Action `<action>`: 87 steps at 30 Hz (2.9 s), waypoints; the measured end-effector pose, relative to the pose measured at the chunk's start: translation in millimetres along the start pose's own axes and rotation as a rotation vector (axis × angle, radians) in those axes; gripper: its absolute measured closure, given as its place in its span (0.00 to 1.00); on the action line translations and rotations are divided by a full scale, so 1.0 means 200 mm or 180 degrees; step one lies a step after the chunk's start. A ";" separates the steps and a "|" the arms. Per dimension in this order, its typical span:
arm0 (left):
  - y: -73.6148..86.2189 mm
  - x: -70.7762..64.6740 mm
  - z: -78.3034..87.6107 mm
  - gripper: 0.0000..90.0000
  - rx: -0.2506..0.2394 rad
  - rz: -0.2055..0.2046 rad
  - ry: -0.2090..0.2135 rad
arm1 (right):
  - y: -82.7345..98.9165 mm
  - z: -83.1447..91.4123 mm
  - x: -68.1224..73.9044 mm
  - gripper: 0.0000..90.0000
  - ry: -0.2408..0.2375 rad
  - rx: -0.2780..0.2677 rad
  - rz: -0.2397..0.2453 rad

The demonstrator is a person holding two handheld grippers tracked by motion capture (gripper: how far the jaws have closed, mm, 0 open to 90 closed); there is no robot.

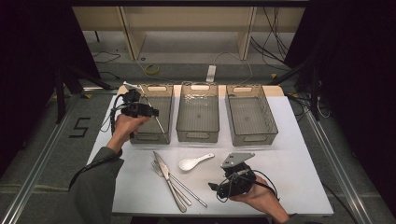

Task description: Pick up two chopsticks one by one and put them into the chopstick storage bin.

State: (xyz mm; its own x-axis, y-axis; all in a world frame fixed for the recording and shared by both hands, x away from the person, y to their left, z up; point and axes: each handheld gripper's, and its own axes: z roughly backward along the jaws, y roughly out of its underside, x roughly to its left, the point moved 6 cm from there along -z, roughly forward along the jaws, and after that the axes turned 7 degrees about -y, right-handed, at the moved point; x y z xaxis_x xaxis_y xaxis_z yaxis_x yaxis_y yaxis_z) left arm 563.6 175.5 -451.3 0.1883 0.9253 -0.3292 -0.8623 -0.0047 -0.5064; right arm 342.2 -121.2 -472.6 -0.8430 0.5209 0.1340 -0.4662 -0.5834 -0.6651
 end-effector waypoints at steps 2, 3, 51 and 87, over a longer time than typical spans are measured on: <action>0.01 -0.01 0.00 0.51 0.0047 -0.0044 -0.0034 | 0.00 0.00 0.00 0.27 0.0003 -0.0006 -0.0020; 0.01 -0.01 0.00 0.48 0.0026 -0.0059 -0.0042 | 0.00 0.00 0.00 0.27 0.0003 -0.0003 -0.0024; 0.56 -0.33 0.31 0.22 -0.1010 -0.0832 0.0844 | -0.10 -0.24 0.13 0.36 -0.0080 0.0717 0.0195; 0.68 -0.34 0.38 0.21 -0.1233 -0.0870 0.0777 | -0.09 -0.39 0.19 0.55 -0.0090 0.1207 0.0357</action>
State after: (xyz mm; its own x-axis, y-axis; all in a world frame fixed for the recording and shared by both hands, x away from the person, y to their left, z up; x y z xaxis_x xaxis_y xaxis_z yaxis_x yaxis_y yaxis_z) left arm 397.2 141.1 -436.8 0.5255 0.7974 -0.2965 -0.5383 0.0418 -0.8417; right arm 338.6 -43.1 -512.4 -0.8989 0.4266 0.0995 -0.4323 -0.8272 -0.3590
